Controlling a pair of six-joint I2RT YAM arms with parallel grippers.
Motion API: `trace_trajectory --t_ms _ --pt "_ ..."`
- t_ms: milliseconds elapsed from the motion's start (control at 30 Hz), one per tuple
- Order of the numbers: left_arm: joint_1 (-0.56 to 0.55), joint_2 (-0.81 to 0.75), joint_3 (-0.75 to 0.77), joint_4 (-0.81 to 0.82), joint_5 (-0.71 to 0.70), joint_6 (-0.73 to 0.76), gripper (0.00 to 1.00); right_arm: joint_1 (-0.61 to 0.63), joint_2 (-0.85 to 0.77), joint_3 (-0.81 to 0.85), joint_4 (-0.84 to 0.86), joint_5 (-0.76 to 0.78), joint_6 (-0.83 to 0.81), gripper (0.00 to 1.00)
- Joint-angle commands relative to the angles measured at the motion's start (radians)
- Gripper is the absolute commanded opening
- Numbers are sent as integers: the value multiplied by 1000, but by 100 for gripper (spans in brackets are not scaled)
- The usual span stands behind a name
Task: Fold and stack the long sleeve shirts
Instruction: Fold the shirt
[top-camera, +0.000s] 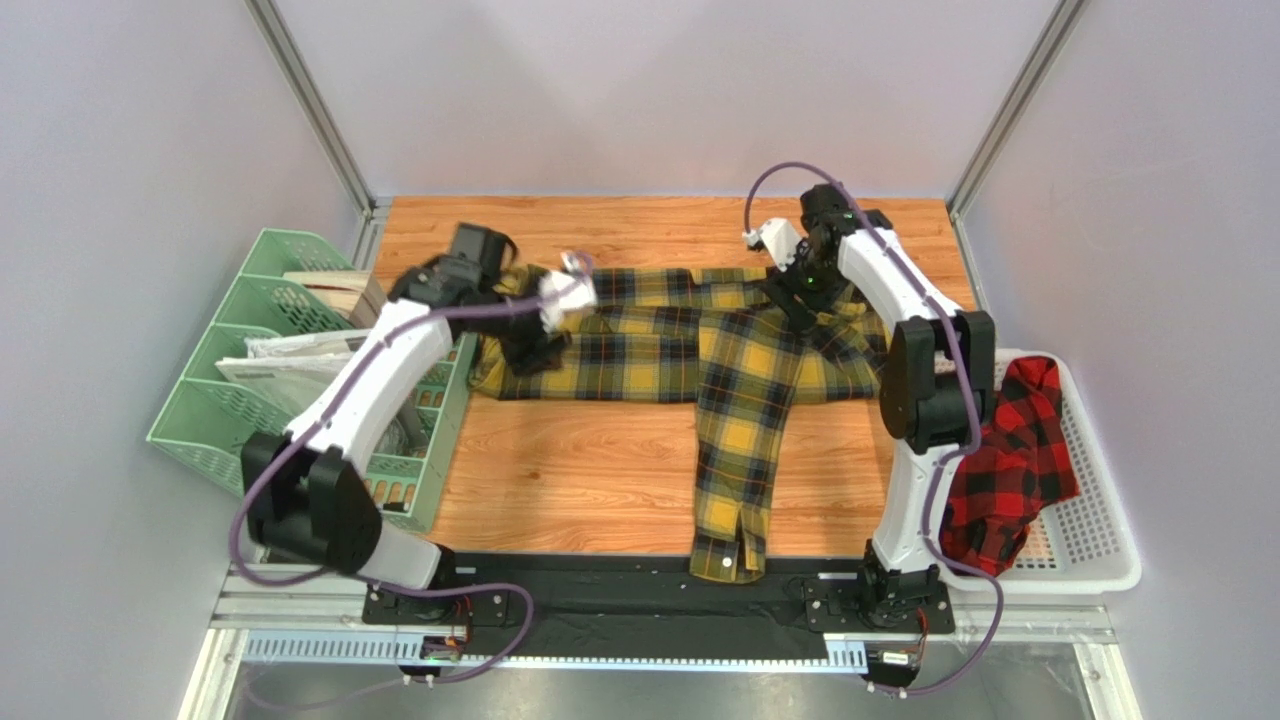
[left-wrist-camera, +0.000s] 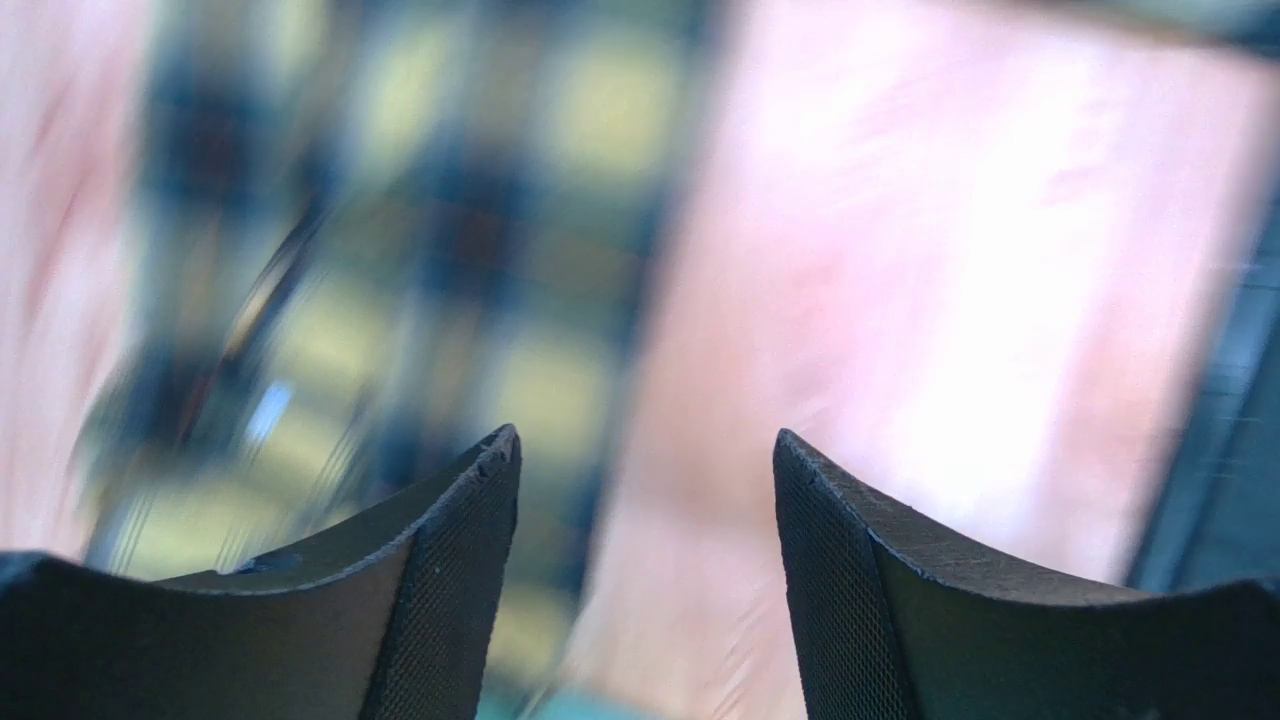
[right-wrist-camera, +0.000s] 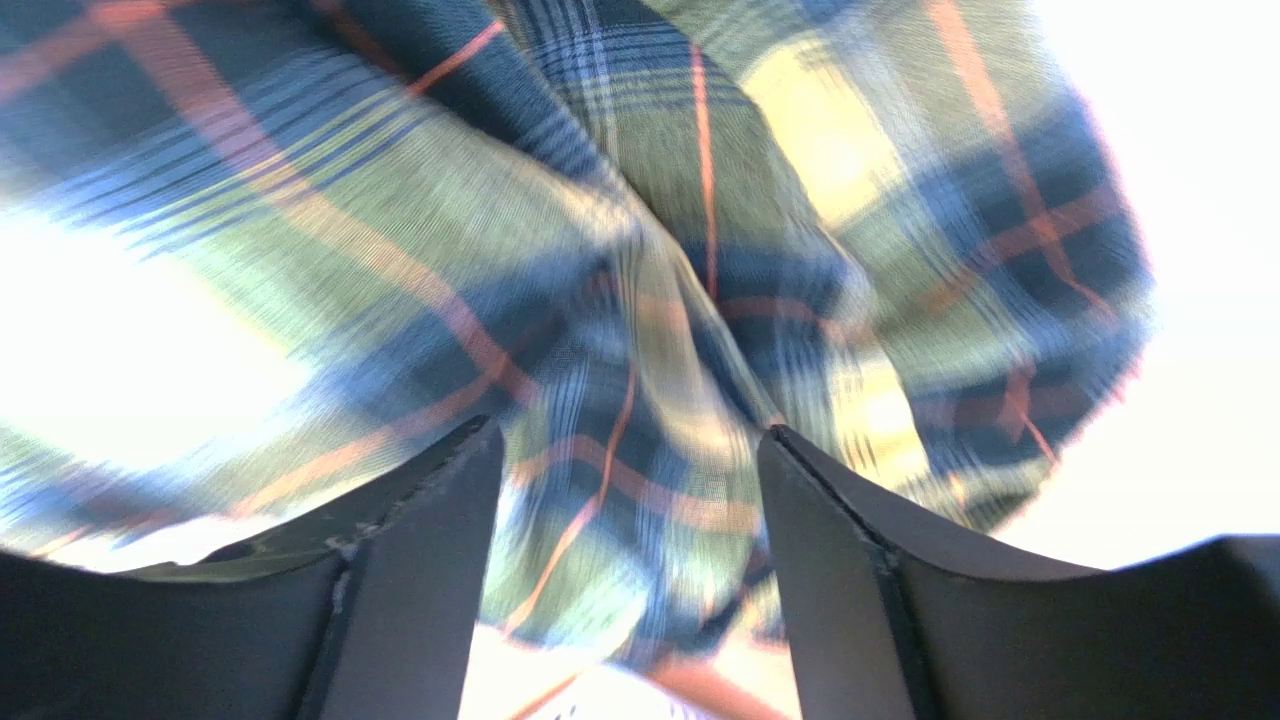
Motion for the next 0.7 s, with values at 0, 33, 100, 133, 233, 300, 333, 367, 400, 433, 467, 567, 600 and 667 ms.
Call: trace_trajectory --t_ms 0,33,100,133,233,300,333,367,400,433,467,567,600,667 --pt "-286 -157 -188 65 99 -70 69 2 -181 57 -120 -103 103 69" --pt "-416 -193 -217 100 67 -93 70 1 -201 45 -134 -122 114 70" --pt "-539 -196 -274 215 31 -158 70 1 -247 -13 -160 -177 155 70" --pt "-642 -173 -280 246 4 -175 70 -1 -259 -38 -162 -192 174 70" --pt "-803 -90 -264 328 -19 -247 71 -15 -302 -112 -173 -263 227 72" --pt "-869 -22 -242 367 -30 -262 71 -28 -328 -150 -176 -320 246 81" --pt "-929 -3 -235 390 -38 -267 85 -39 -336 -161 -177 -337 260 81" --pt "-957 15 -231 404 -45 -271 86 -44 -344 -169 -182 -361 264 82" --pt "-980 51 -225 412 -49 -271 86 -50 -364 -185 -182 -370 266 82" --pt "-1020 66 -224 438 -53 -271 86 -64 -376 -196 -182 -380 263 83" --pt "-1037 80 -227 452 -55 -271 86 -68 -387 -205 -179 -396 260 83" --pt "-1083 143 -224 499 -79 -255 85 -91 -433 -238 -177 -415 248 82" --pt "-1086 178 -221 512 -96 -255 84 -99 -443 -248 -176 -418 246 82" --pt "-1086 212 -215 550 -130 -246 81 -107 -483 -276 -176 -439 243 82"
